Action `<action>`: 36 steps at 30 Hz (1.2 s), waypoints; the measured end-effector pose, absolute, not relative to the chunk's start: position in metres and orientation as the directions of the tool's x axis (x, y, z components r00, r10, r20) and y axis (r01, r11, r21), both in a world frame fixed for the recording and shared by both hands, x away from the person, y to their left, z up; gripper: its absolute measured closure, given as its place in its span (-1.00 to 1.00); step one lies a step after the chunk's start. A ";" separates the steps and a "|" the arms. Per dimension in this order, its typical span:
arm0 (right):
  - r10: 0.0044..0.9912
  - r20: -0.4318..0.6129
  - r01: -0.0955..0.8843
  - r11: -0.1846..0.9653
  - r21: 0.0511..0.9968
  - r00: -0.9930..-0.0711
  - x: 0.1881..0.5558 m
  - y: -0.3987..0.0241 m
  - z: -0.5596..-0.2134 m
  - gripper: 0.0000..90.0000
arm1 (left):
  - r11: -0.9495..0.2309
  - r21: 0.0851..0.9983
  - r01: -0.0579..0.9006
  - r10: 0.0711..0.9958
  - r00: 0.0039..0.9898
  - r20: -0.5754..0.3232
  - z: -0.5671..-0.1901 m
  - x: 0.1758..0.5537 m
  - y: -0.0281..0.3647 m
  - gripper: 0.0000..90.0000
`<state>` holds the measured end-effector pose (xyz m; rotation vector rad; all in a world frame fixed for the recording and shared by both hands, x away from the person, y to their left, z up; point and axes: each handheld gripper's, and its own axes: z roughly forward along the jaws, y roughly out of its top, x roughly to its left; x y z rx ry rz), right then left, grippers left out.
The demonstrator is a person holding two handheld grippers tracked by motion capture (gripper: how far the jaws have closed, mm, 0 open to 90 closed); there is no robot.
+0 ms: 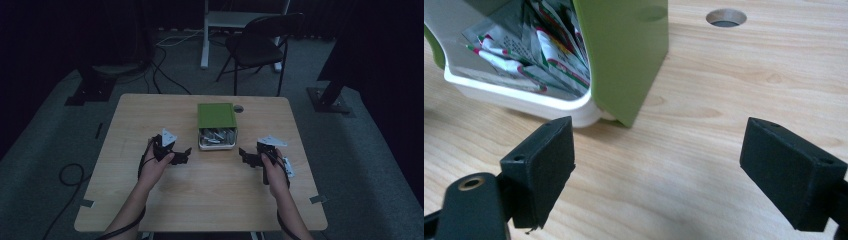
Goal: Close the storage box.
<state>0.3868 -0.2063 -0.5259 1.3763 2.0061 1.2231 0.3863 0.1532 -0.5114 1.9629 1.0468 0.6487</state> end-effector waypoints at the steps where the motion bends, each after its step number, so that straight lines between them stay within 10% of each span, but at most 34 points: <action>1: 0.896 0.138 0.532 0.122 0.838 -0.422 0.386 -0.207 -0.526 -0.69 | -0.335 0.832 0.443 0.851 0.521 0.065 -0.512 0.385 0.156 -0.96; 36: 0.958 0.077 0.548 0.092 0.831 -0.277 0.322 -0.294 -0.539 -0.69 | -0.250 0.796 0.552 0.937 0.346 0.054 -0.537 0.336 0.250 -0.96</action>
